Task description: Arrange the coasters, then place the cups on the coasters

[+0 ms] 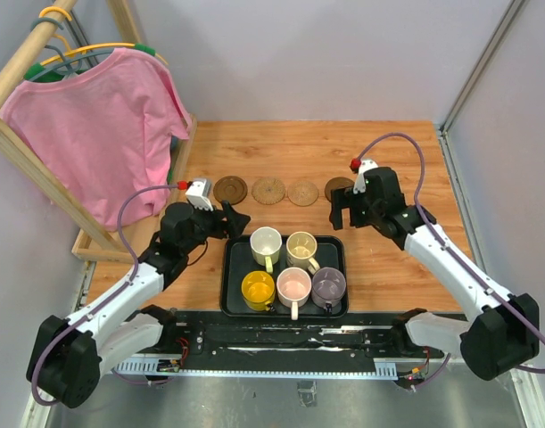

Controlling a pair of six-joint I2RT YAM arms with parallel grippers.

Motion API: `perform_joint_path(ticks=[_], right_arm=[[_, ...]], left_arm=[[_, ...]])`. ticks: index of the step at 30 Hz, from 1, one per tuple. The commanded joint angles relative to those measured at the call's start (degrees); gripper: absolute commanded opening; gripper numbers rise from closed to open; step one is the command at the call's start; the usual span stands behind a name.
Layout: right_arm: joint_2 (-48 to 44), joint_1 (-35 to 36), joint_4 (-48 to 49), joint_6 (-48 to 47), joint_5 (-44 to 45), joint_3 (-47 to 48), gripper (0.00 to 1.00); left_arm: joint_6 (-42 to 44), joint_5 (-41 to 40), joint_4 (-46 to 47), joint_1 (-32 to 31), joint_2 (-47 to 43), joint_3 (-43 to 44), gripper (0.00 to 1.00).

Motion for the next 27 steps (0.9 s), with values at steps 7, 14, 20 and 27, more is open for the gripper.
perform_joint_path(ticks=[7, 14, 20, 27], right_arm=[[-3.7, 9.5, -5.0, -3.8, -9.0, -0.7, 0.99], [-0.6, 14.6, -8.8, -3.4, -7.5, -0.3, 0.93], [-0.4, 16.0, -10.7, -3.5, -9.1, -1.4, 0.79], [1.8, 17.6, -10.7, -2.6, -10.3, -2.5, 0.69]], left_arm=[[-1.3, 1.2, -2.9, -2.9, -3.2, -0.6, 0.87], [-2.1, 1.2, -2.7, -3.8, -2.1, -0.8, 0.87], [-1.8, 1.0, -2.7, -4.0, -1.9, -0.9, 0.87], [-1.9, 1.2, -2.0, -4.0, -0.9, -0.7, 0.87]])
